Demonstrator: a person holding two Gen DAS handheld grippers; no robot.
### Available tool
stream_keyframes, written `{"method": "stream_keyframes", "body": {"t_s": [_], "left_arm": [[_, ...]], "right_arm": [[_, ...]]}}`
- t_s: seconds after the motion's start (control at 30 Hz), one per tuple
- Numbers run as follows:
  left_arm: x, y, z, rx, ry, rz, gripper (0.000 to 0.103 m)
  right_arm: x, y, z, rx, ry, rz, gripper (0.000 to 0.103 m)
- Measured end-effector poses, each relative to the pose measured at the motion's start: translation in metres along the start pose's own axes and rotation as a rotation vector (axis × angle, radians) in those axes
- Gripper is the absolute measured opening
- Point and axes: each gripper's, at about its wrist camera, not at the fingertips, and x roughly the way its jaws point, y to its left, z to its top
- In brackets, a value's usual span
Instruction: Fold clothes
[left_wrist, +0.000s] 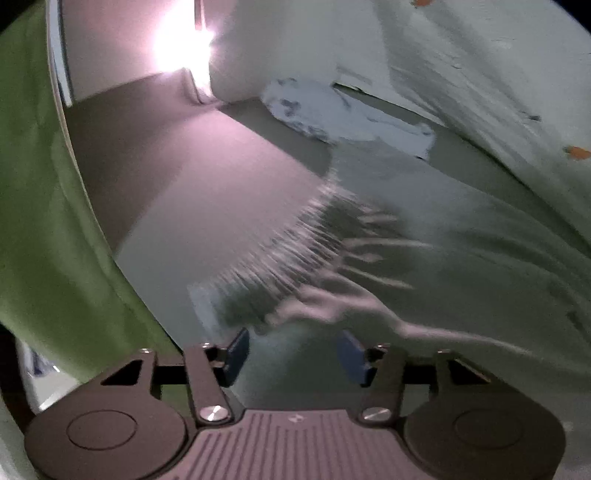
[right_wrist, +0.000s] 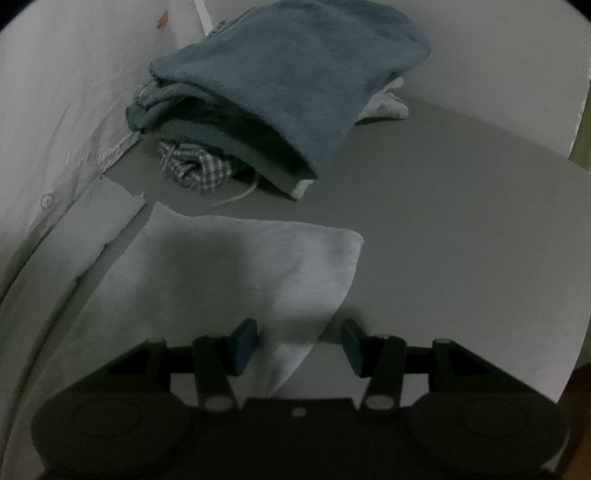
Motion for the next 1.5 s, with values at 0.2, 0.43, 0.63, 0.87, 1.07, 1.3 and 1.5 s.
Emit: {"method": "stream_keyframes", "body": {"t_s": [0.2, 0.43, 0.63, 0.87, 1.07, 1.3, 1.5], "left_arm": [[0.026, 0.019, 0.007, -0.001, 0.057, 0.048, 0.066], [0.031, 0.018, -0.001, 0.036, 0.087, 0.023, 0.065], [0.034, 0.015, 0.002, 0.061, 0.09, 0.017, 0.058], [0.035, 0.019, 0.002, -0.018, 0.074, 0.014, 0.02], [0.027, 0.018, 0.014, -0.12, 0.068, 0.027, 0.01], [-0.01, 0.007, 0.059, -0.2, -0.01, 0.027, 0.01], [-0.037, -0.013, 0.087, -0.157, -0.077, 0.153, 0.01]], "right_arm": [[0.002, 0.007, -0.002, -0.037, 0.005, -0.012, 0.055], [0.011, 0.001, 0.012, 0.007, 0.011, -0.021, 0.06], [0.018, 0.005, 0.016, 0.017, 0.017, -0.014, 0.061], [0.019, 0.014, 0.013, -0.013, -0.012, -0.044, 0.047], [0.011, 0.015, 0.02, -0.049, -0.025, 0.067, 0.001], [-0.04, 0.004, 0.049, 0.049, -0.128, 0.219, 0.0], [-0.083, 0.002, 0.066, 0.098, -0.238, 0.231, 0.0]]}}
